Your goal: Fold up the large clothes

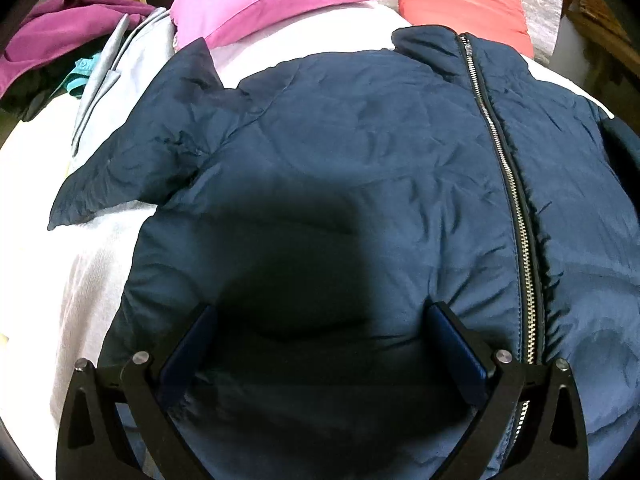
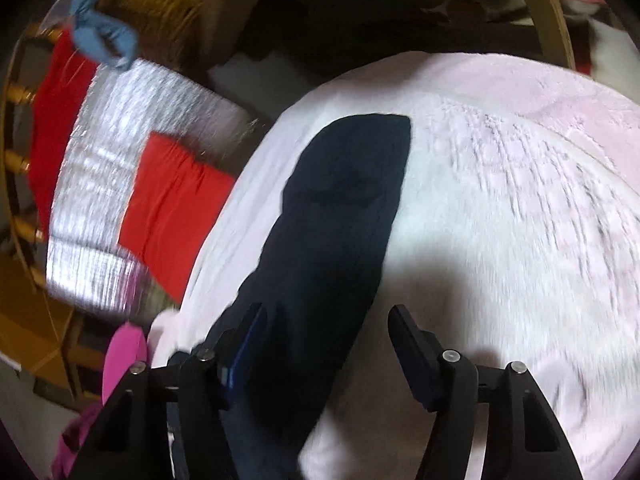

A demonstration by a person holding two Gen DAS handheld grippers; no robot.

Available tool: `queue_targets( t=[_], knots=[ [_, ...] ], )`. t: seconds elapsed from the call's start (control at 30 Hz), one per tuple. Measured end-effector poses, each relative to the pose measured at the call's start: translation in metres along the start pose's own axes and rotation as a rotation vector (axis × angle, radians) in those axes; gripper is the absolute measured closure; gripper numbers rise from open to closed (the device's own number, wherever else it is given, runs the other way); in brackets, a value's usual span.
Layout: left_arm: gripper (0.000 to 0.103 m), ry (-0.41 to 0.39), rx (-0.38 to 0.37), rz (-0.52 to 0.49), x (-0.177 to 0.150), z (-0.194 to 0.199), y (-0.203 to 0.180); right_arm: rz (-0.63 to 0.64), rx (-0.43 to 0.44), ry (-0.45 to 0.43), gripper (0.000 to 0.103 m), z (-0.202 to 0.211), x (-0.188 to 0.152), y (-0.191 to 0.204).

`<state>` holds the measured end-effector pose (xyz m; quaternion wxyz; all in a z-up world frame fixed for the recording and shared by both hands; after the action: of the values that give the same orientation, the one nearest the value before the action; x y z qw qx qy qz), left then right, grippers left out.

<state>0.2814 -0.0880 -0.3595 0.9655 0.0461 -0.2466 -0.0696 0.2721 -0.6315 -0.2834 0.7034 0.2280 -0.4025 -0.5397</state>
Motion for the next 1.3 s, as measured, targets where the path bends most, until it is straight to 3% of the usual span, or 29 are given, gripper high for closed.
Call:
queue_targets(
  t=[0.13,0.27,0.4,0.5,0.63,0.8,0.97,1.13,1.3],
  knots=[
    [0.0,0.028,-0.013,-0.012,0.005,-0.001,-0.003,-0.067,0.043,0.016,0.064,-0.018,0.01,-0.009],
    [0.0,-0.032,0.014,-0.006,0.02,0.008,0.002,-0.062,0.114,0.015,0.078,-0.018,0.009,0.003],
    [0.0,-0.118,0.043,0.03,0.036,0.023,0.014,0.043,0.198,0.004,0.078,0.007,-0.007,0.043],
    [0.0,-0.166,0.063,0.077,0.047,0.033,0.03,0.128,0.271,0.038,0.078,0.028,-0.037,0.082],
    [0.0,-0.192,0.085,0.143,0.055,0.041,0.052,0.254,0.353,0.123,0.078,0.046,-0.106,0.138],
    [0.0,-0.175,0.083,0.218,0.059,0.037,0.072,0.353,0.384,0.227,0.078,0.045,-0.209,0.172],
    [0.0,-0.141,0.071,0.2,0.048,0.037,0.074,0.391,0.35,0.262,0.079,0.027,-0.269,0.168],
    [0.0,-0.159,0.049,0.196,0.046,0.045,0.077,0.337,0.354,0.274,0.079,0.02,-0.29,0.151],
    [0.0,-0.168,0.034,0.209,0.048,0.048,0.083,0.271,0.372,0.318,0.071,0.022,-0.299,0.132]
  ],
)
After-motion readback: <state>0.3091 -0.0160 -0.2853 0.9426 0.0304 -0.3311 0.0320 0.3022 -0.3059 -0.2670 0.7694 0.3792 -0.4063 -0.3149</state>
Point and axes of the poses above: each gripper's, at about its wrist camera, not at the fingertips, and z roughly against the way its jaws point, y to its left, x to its top, the point moved 9 cm from there along -z, roughly the way its jaws point, and after that the axes turned 2 degrees about y, right-handed, at the moved point
